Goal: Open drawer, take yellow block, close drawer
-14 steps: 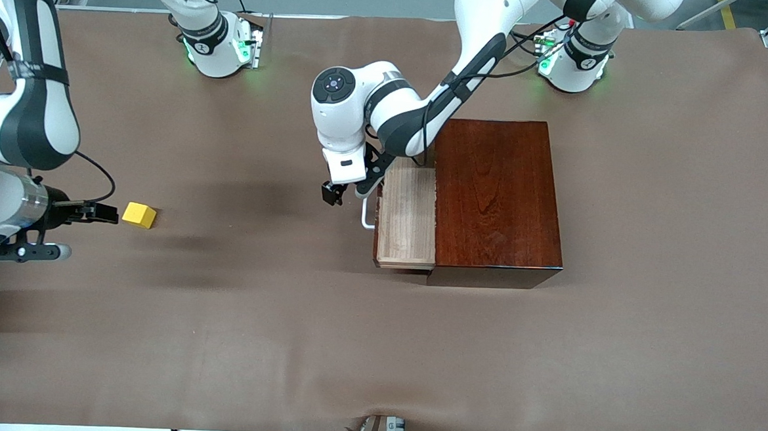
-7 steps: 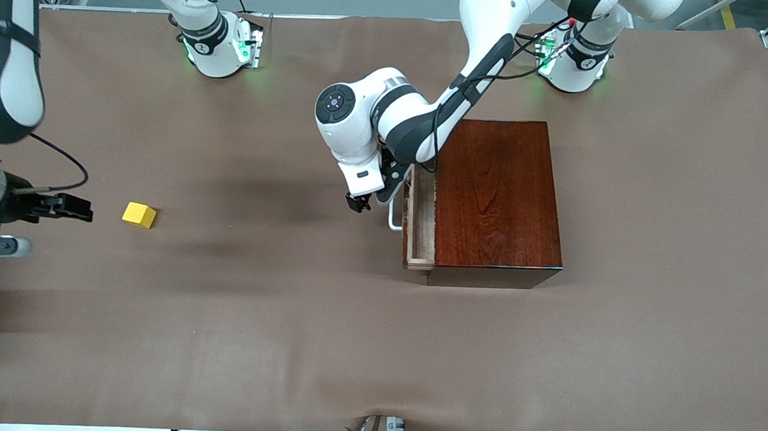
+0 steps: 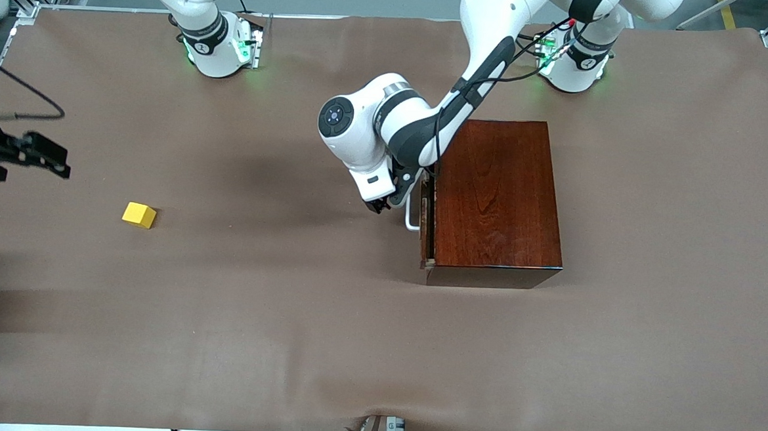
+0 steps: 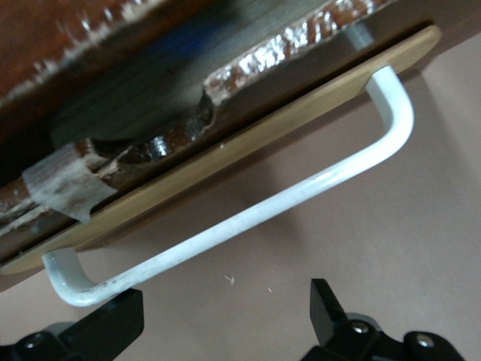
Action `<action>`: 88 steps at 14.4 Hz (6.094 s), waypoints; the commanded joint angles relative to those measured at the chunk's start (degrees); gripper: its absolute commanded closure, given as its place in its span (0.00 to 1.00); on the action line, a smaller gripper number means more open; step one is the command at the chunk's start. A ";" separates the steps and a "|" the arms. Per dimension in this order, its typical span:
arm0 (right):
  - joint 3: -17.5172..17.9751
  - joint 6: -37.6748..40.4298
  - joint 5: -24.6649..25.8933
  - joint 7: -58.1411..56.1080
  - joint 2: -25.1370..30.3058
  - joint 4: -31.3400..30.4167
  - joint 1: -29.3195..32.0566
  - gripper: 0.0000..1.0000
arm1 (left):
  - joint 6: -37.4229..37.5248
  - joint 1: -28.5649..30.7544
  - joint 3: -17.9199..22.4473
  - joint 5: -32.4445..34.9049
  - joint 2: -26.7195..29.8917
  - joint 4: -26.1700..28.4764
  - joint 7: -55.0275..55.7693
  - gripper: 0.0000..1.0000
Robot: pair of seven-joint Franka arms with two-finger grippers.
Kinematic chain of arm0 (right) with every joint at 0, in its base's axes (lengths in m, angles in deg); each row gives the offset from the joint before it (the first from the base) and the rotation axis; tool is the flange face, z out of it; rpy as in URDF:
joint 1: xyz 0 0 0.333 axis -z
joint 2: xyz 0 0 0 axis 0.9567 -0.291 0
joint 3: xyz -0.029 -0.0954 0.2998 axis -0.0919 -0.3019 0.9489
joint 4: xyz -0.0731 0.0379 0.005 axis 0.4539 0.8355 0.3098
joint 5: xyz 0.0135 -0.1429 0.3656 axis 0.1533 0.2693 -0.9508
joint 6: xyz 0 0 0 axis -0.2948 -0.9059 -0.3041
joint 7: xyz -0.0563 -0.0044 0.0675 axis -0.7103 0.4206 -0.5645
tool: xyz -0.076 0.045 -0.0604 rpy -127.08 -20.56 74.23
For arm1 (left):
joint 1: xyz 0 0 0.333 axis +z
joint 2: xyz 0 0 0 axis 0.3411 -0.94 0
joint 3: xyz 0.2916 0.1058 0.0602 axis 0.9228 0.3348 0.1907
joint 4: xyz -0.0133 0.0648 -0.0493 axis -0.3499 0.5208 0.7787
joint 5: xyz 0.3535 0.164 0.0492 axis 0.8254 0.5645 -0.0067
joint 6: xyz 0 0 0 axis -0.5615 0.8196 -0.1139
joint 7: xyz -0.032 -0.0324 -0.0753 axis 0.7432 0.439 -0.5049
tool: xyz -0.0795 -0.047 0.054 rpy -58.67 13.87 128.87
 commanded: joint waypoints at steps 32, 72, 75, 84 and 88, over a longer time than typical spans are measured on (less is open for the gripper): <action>-2.68 -0.90 -4.66 2.62 14.11 -15.25 -2.28 0.00 | 5.30 15.17 -1.33 1.54 33.25 17.28 -60.44 0.00; -2.68 0.33 -4.66 2.53 14.02 -15.25 -1.05 0.00 | 12.59 54.64 -7.38 -7.77 54.28 26.17 -114.69 0.00; -2.68 0.42 -4.66 2.53 14.02 -15.25 -1.05 0.00 | 12.59 54.74 -7.57 -7.68 53.93 25.39 -115.04 0.00; -2.76 0.42 -4.66 2.53 14.02 -15.25 -0.96 0.00 | 14.53 53.95 -9.06 -7.77 52.87 23.36 -114.87 0.00; -2.68 0.69 -4.66 2.53 14.02 -15.25 -0.96 0.00 | 14.70 53.95 -9.16 -7.77 52.78 23.45 -114.70 0.00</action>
